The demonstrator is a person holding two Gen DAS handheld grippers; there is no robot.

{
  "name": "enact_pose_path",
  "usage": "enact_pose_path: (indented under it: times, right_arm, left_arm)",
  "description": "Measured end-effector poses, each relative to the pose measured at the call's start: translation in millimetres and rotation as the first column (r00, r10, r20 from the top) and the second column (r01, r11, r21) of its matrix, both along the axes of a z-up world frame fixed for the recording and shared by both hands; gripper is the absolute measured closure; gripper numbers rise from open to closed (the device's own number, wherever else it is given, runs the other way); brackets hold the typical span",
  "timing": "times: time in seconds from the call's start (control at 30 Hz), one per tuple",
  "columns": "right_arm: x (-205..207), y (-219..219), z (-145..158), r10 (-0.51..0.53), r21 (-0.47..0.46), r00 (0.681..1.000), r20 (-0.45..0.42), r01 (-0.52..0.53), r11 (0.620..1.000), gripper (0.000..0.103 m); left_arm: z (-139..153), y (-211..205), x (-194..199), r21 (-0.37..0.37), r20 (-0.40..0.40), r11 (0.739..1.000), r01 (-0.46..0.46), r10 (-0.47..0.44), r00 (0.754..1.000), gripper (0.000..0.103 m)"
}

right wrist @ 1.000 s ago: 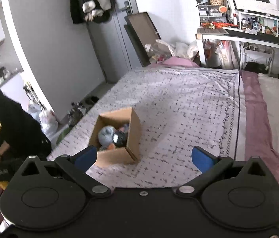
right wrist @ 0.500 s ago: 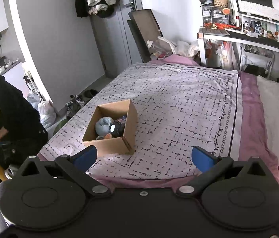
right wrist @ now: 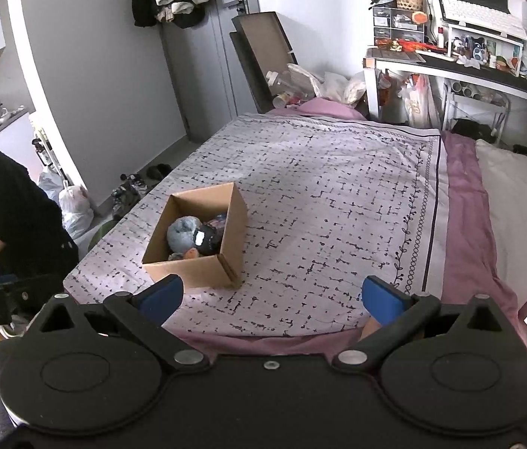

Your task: Organize soft objects

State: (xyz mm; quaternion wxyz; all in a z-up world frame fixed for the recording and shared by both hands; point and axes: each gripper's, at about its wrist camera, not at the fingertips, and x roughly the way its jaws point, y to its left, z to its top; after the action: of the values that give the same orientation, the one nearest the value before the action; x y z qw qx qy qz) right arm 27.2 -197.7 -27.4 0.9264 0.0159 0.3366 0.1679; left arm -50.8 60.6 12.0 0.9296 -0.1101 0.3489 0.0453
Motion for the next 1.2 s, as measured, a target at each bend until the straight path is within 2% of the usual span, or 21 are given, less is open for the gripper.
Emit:
enact_pose_path:
  times: [1.2]
  right_arm:
    - [5.4, -2.6, -8.3, -0.038, -0.044, 0.999, 0.0, 0.038, 0.998, 0.0]
  left_arm:
    - [-7.4, -8.4, 9.3, 0.003, -0.015, 1.0, 0.02, -0.02, 1.0, 0.011]
